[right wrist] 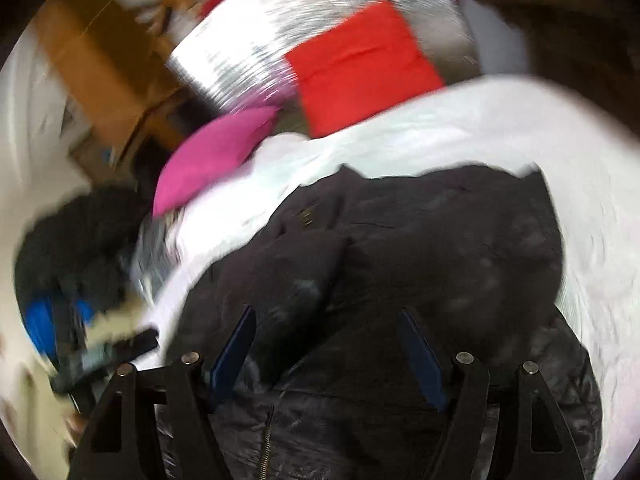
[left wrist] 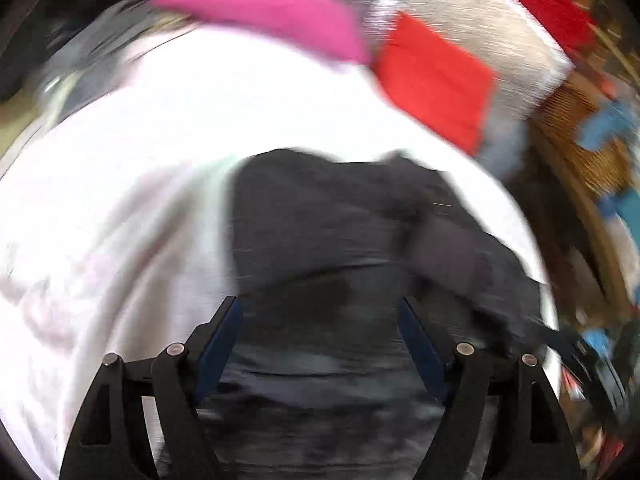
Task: Fold large clothes
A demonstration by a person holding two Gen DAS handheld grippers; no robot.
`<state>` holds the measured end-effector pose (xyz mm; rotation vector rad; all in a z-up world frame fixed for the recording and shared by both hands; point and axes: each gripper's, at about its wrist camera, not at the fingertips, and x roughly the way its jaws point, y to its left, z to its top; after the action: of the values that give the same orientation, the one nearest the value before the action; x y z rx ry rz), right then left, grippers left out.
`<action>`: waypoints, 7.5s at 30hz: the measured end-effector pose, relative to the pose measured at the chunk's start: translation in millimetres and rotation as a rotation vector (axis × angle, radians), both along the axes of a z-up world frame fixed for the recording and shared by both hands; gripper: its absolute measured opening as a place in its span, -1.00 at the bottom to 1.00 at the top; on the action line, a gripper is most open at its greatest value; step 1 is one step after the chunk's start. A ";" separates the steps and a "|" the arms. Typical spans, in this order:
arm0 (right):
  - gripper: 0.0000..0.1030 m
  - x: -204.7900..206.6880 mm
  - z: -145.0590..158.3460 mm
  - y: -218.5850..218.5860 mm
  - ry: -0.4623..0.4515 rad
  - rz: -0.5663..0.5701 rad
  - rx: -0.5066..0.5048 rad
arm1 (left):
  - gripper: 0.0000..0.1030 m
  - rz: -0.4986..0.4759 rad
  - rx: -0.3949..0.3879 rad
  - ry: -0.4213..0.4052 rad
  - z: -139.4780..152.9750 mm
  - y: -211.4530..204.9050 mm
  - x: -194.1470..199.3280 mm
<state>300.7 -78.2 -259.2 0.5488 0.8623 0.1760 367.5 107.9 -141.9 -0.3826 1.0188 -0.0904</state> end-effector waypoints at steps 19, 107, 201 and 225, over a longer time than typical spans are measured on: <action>-0.45 54.8 -10.8 81.6 0.110 0.088 -0.352 | 0.40 -0.003 0.080 0.126 -46.2 -2.7 11.7; -0.11 -3.9 -75.2 -125.9 0.251 -0.334 0.117 | 0.26 0.049 -0.051 0.132 -42.6 7.5 19.9; -0.76 -321.3 51.2 -19.7 0.132 0.148 0.107 | -0.84 -0.283 -0.176 -0.052 19.7 48.5 -321.4; -0.83 -44.9 145.9 -110.0 -0.187 -0.107 0.088 | -0.83 -0.221 -0.258 -0.239 151.4 21.8 11.5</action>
<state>255.8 -188.2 -113.3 0.6485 0.6439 0.1656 379.1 129.7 9.5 -0.4800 0.8105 -0.4595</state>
